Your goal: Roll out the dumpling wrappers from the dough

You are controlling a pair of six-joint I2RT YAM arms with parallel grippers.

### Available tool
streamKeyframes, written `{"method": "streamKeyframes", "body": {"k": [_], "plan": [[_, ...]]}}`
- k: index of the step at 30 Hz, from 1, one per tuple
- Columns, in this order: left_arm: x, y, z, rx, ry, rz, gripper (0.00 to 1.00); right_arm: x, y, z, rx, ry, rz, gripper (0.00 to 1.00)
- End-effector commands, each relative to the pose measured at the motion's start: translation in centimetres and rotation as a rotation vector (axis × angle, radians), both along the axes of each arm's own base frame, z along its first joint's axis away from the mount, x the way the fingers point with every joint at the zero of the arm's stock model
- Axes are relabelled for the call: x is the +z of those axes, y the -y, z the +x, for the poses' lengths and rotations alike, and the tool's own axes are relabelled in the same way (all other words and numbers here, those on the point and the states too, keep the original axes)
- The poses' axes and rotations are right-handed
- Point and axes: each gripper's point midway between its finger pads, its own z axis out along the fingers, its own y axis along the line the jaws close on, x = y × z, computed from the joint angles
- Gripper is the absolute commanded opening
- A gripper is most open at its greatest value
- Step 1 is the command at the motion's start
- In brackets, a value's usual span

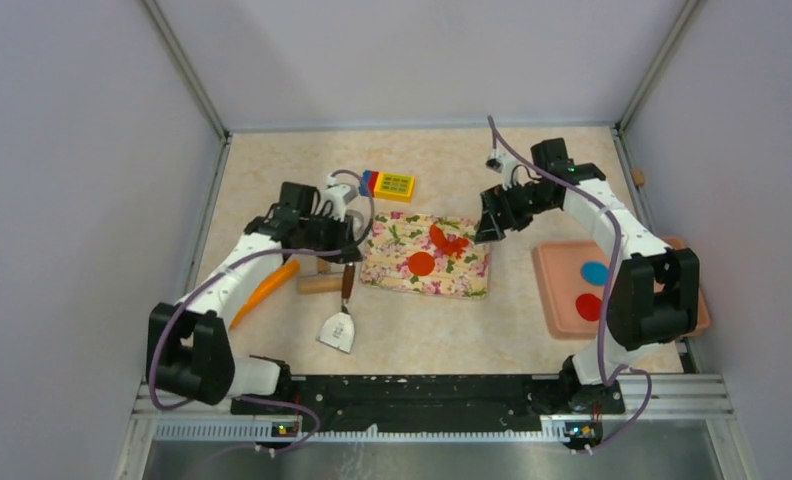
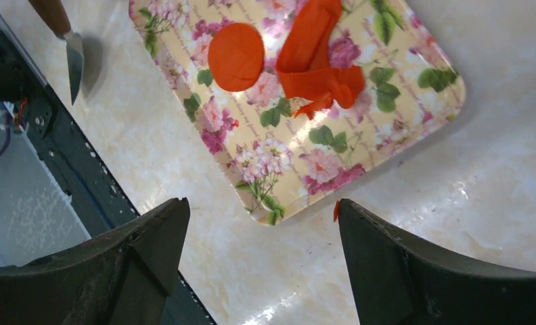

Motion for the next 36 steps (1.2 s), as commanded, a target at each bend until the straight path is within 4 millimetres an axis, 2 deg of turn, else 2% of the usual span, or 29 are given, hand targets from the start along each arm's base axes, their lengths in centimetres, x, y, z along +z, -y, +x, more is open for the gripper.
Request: {"method": "streamKeyframes", "body": {"k": [1,5,7,9,13,18,21,24,29,34,36], "plan": [[2.8,7.9,0.2,-0.422,0.186,-0.059,0.0,2.4,2.1,1.8,-0.132,0.034,0.091,0.82],[1.7,13.5,-0.6,-0.681,0.214,-0.039,0.02,2.6,3.4,2.1,-0.173,0.036,0.095,0.82],[0.7,15.5,-1.0,-0.771,0.198,-0.025,0.04,2.8,3.6,2.0,-0.173,0.042,0.094,0.82],[-0.1,17.1,-1.7,-0.841,0.185,-0.026,0.07,2.8,3.6,1.7,-0.172,0.045,0.094,0.82],[-1.4,18.6,-2.0,-0.905,0.193,-0.027,0.08,2.3,3.6,1.1,-0.173,0.03,0.091,0.82],[-3.3,18.2,-2.2,-0.953,0.205,0.005,0.11,1.6,3.7,0.9,-0.174,0.014,0.085,0.82],[-3.8,18.2,-1.7,-0.934,0.263,0.017,0.28,1.3,3.6,1.1,-0.175,0.002,0.091,0.82],[-3.3,18.5,-1.4,-0.922,0.332,-0.001,0.41,1.4,3.5,1.5,-0.171,0.001,0.095,0.82],[-1.8,18.3,-0.9,-0.917,0.404,0.011,0.51,1.7,3.2,1.8,-0.167,-0.01,0.111,0.82],[-0.2,15.7,-0.8,-0.907,0.444,0.02,0.56,1.8,2.9,1.3,-0.168,-0.033,0.136,0.82],[-0.4,14.2,-0.9,-0.912,0.455,0.042,0.58,1.7,2.9,1.0,-0.171,-0.034,0.136,0.82]]}}
